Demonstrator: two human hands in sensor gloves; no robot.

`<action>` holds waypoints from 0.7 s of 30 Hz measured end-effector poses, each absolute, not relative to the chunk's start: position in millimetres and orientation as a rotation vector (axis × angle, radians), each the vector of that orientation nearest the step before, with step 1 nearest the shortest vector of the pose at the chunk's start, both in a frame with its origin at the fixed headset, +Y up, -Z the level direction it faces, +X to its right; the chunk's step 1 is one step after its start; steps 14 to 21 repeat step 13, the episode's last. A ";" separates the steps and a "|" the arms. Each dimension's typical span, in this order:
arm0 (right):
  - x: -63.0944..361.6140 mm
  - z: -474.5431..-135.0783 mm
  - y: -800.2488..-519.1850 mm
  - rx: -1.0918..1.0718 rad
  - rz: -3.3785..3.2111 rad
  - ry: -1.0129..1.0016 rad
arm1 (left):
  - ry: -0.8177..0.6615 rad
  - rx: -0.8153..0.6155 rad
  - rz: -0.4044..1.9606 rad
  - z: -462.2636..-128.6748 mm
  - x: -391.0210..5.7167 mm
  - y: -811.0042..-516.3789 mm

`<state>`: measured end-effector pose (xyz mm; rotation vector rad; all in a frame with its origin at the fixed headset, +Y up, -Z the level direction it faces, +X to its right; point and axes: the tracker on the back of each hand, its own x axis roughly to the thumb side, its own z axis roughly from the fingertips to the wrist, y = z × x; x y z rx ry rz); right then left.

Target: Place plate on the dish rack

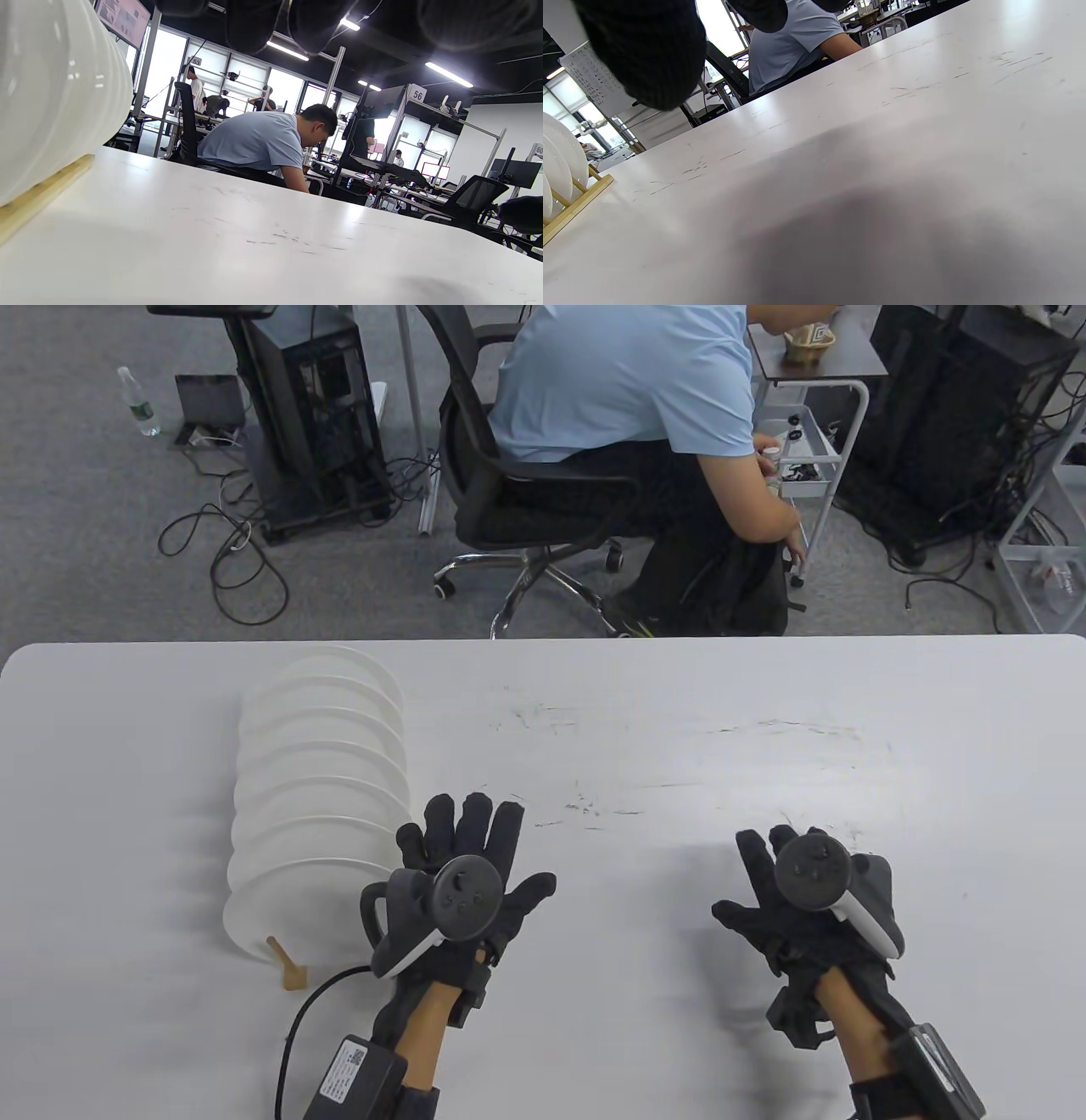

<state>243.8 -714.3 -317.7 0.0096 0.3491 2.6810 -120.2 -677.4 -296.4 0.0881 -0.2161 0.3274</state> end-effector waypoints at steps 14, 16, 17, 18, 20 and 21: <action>243.8 -321.7 -721.9 0.002 2.663 0.435 | -0.199 0.041 0.348 -297.3 -123.2 -680.7; 243.8 -321.7 -721.9 0.002 2.663 0.435 | -0.199 0.041 0.348 -297.3 -123.2 -680.7; 243.8 -321.7 -721.9 0.002 2.663 0.435 | -0.199 0.041 0.348 -297.3 -123.2 -680.7; 243.8 -321.7 -721.9 0.002 2.663 0.435 | -0.199 0.041 0.348 -297.3 -123.2 -680.7; 243.8 -321.7 -721.9 0.002 2.663 0.435 | -0.199 0.041 0.348 -297.3 -123.2 -680.7; 243.8 -321.7 -721.9 0.002 2.663 0.435 | -0.199 0.041 0.348 -297.3 -123.2 -680.7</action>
